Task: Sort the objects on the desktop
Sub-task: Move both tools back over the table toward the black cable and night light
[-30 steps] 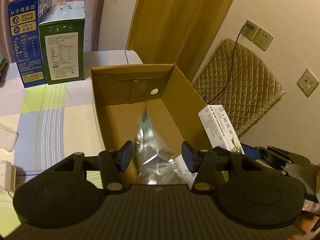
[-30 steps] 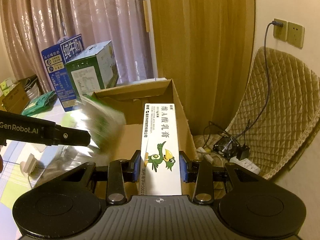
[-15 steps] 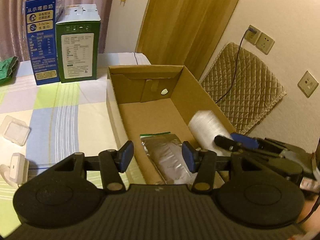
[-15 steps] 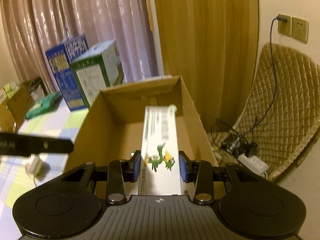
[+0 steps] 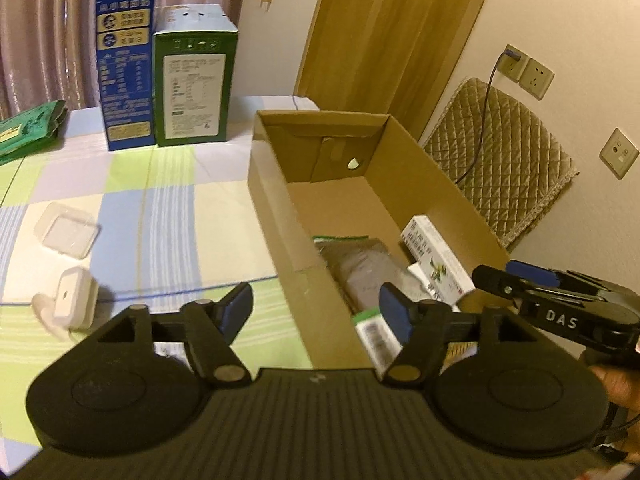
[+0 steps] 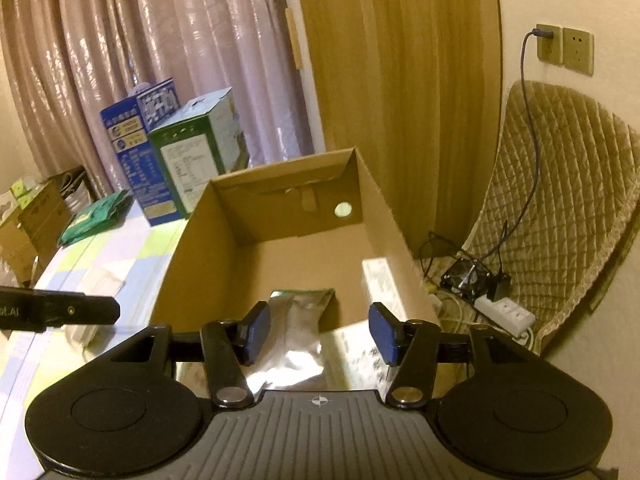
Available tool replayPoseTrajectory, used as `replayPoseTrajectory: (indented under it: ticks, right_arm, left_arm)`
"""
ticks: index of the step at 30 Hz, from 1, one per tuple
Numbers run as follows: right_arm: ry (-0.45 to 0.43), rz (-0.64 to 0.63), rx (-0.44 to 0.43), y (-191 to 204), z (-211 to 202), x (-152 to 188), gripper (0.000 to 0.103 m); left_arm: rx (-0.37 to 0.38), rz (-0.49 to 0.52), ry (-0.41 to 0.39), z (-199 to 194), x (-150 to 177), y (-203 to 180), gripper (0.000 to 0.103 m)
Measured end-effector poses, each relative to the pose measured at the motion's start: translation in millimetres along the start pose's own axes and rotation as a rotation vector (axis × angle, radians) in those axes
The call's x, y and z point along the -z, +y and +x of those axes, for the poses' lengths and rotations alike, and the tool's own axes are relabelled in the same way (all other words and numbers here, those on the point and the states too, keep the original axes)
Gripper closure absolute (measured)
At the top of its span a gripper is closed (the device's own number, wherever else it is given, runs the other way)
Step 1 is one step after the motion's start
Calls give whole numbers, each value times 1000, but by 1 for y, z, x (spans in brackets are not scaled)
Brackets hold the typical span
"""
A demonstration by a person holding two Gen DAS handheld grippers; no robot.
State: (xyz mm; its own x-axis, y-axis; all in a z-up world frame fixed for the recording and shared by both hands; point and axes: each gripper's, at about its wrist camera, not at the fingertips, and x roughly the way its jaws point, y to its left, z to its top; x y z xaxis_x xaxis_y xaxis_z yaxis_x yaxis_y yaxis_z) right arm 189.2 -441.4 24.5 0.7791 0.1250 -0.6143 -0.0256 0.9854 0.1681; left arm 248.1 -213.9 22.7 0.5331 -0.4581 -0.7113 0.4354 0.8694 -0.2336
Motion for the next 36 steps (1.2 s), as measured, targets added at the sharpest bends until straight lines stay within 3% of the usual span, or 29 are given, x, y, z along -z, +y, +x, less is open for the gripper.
replayPoseTrajectory:
  ticks: [3,8,13,19,36]
  right_arm:
    - [2,6,-6,9,-13,8,43]
    - [16,2,-24,32,-33,17,36]
    - [29,-28,-45,60,-53,26,14]
    - [37,-75,-81,96,-70,40,2]
    - [152,-117,-178,153,-67,107,2]
  left_arm:
    - [-10,0,-4,-13,10,5,25]
    - [-24,-2,-11,-38,27,13,20]
    - [-58,-6,-16,-61,46,25,12]
    - [-95,-25,-17,-85,69,41,3]
    - [-219,-125,32,-136,148,117,1]
